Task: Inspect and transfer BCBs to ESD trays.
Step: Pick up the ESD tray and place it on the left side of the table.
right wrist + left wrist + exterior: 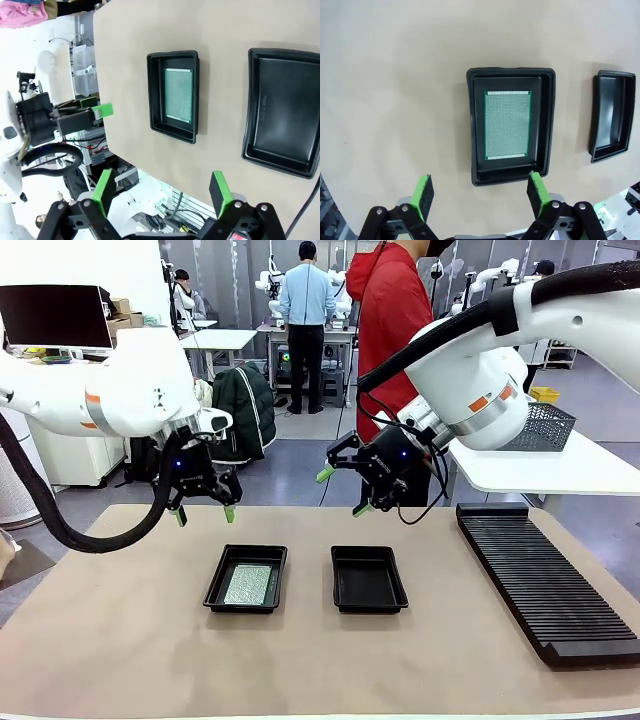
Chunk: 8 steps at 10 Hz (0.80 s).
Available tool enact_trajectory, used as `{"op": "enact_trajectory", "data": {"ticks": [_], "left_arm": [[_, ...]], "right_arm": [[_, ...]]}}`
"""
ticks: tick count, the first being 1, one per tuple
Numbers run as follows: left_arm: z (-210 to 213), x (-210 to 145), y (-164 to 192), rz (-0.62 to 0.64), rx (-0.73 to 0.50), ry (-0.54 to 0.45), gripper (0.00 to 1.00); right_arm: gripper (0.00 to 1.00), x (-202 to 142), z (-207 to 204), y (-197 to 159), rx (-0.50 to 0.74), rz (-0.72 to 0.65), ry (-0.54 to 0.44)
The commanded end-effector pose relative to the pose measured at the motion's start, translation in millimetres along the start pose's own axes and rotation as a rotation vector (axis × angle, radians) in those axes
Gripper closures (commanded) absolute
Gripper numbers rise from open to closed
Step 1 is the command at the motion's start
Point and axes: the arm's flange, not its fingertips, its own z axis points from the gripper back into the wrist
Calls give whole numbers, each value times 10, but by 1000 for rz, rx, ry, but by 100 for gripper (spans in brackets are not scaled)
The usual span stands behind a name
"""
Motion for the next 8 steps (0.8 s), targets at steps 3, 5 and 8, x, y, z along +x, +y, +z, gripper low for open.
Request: {"op": "enact_trajectory", "data": {"ticks": [3, 5, 8], "left_arm": [[-293, 23, -19, -54, 26, 16, 0], [-475, 32, -69, -62, 17, 22, 0], [-790, 80, -116, -69, 40, 47, 0]], "right_arm": [[0, -104, 27, -249, 76, 11, 1], [0, -46, 15, -91, 28, -2, -2], [0, -46, 15, -91, 28, -2, -2]]}}
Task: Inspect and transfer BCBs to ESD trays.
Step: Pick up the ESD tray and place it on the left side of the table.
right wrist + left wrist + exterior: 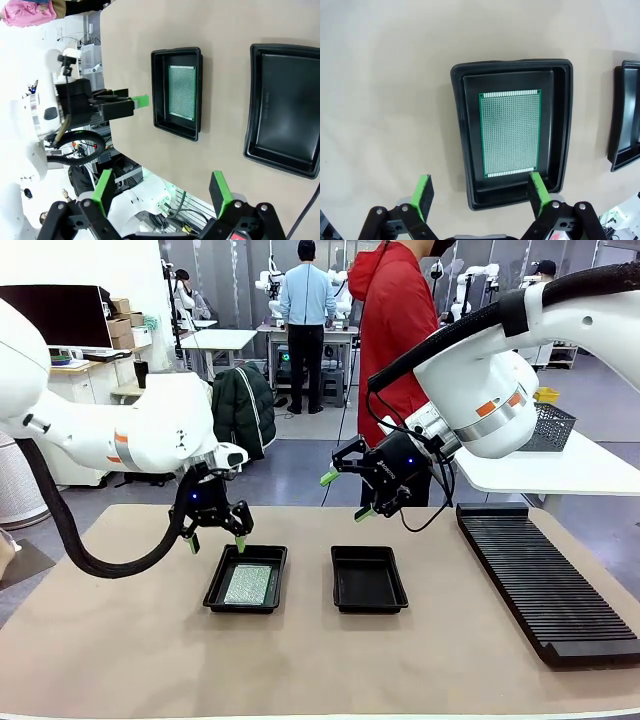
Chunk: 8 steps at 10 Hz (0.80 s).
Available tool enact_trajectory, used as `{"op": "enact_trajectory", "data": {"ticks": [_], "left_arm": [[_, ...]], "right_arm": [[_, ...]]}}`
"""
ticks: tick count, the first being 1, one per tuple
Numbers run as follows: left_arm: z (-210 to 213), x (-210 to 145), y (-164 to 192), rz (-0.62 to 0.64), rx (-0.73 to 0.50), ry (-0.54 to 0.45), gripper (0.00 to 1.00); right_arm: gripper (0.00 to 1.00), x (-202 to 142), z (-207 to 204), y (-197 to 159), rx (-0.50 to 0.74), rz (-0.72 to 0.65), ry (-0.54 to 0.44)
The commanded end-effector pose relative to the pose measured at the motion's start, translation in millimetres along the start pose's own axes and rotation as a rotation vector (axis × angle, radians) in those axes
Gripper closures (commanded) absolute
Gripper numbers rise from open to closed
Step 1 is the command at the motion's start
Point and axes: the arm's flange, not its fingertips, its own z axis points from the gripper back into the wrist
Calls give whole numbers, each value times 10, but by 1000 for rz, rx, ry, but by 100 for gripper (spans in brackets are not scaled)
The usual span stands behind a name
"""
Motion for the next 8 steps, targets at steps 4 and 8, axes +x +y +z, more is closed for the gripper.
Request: {"op": "enact_trajectory", "data": {"ticks": [4, 8], "left_arm": [[-417, 81, 48, -10, 51, 7, 0], [-641, 111, 90, 5, 58, 29, 0]], "right_arm": [[0, 17, 3, 22, -11, -6, -1], [0, 17, 3, 22, -11, -6, -1]]}}
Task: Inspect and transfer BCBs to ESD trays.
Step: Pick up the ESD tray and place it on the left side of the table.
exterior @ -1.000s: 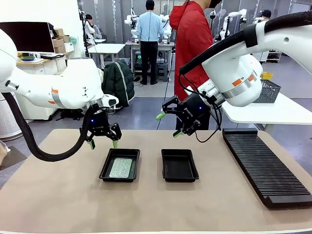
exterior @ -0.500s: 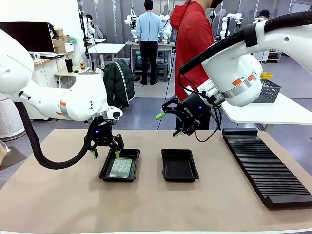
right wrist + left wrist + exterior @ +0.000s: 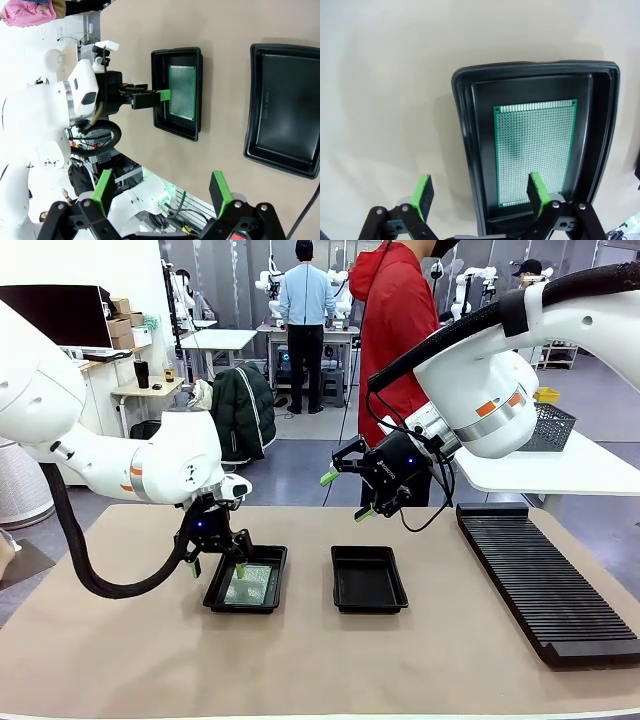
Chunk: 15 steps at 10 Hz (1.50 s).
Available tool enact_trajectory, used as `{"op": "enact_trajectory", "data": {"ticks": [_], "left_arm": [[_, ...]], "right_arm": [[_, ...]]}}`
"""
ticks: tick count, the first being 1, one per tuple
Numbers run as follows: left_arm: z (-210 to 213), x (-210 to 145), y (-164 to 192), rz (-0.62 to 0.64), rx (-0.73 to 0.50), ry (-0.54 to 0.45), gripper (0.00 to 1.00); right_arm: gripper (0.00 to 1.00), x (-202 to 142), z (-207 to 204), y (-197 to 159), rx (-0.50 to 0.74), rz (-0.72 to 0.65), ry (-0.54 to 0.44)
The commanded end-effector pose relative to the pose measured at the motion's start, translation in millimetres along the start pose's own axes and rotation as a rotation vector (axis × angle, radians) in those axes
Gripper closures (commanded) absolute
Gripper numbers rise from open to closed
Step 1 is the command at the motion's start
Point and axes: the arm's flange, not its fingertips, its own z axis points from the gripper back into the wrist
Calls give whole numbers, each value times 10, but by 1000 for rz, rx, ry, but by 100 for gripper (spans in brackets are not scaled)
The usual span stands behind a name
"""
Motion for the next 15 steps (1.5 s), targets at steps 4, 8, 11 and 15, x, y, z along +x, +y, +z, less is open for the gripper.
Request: {"op": "enact_trajectory", "data": {"ticks": [4, 8, 11, 15], "left_arm": [[-46, 8, 14, 3, 0, 4, 0], [-46, 8, 14, 3, 0, 4, 0], [-63, 13, 41, 12, 25, 15, 5], [-6, 65, 44, 37, 78, -19, 30]], "right_arm": [[0, 17, 4, 21, -11, -6, -1], [0, 17, 4, 21, -11, -6, -1], [0, 17, 4, 21, -11, -6, -1], [0, 17, 4, 21, -11, -6, -1]]}}
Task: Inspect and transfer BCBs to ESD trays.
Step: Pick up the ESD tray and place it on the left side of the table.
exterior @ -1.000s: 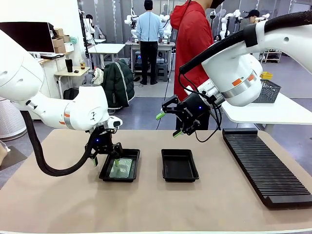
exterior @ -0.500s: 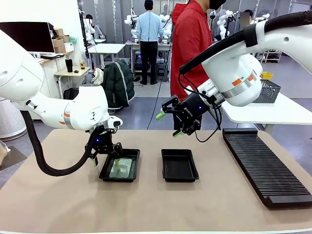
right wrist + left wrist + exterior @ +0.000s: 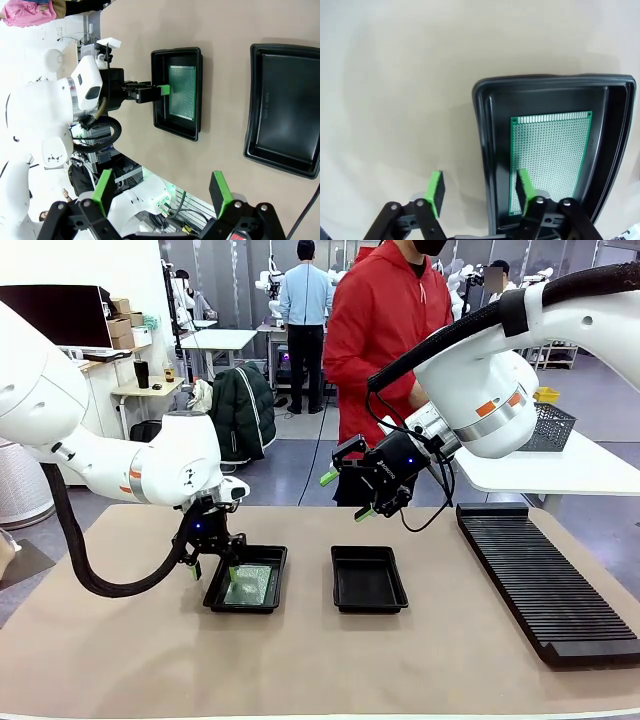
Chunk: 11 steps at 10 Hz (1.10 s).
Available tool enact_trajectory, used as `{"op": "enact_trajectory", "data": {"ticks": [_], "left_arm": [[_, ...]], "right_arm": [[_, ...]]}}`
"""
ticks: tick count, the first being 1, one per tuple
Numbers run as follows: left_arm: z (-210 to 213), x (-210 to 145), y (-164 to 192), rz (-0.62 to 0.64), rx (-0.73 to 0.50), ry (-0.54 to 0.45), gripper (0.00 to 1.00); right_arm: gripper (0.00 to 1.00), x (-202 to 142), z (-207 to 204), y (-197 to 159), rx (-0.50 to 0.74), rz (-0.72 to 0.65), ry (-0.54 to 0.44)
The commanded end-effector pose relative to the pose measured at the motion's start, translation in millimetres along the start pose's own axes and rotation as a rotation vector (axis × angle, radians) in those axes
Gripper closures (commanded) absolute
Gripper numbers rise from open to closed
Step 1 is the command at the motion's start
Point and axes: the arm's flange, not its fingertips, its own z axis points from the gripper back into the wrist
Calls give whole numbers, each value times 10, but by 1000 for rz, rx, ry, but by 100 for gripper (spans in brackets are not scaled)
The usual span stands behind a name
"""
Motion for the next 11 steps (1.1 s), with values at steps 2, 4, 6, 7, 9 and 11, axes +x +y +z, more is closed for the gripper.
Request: {"op": "enact_trajectory", "data": {"ticks": [2, 4, 6, 7, 9, 11], "left_arm": [[34, 14, -13, 29, 46, -13, 43], [26, 4, -15, 35, 43, -21, 55], [25, -10, -23, 41, 38, -30, 68], [30, -24, -21, 46, 32, -38, 74], [30, -40, -31, 51, 29, -43, 87], [13, -51, -45, 53, 21, -46, 86]], "right_arm": [[0, 17, 3, 21, -11, -6, -1], [0, 17, 3, 21, -11, -6, -1], [0, 17, 3, 21, -11, -6, -1], [0, 17, 3, 21, -11, -6, -1], [0, 17, 3, 21, -11, -6, -1], [0, 17, 3, 21, -11, -6, -1]]}}
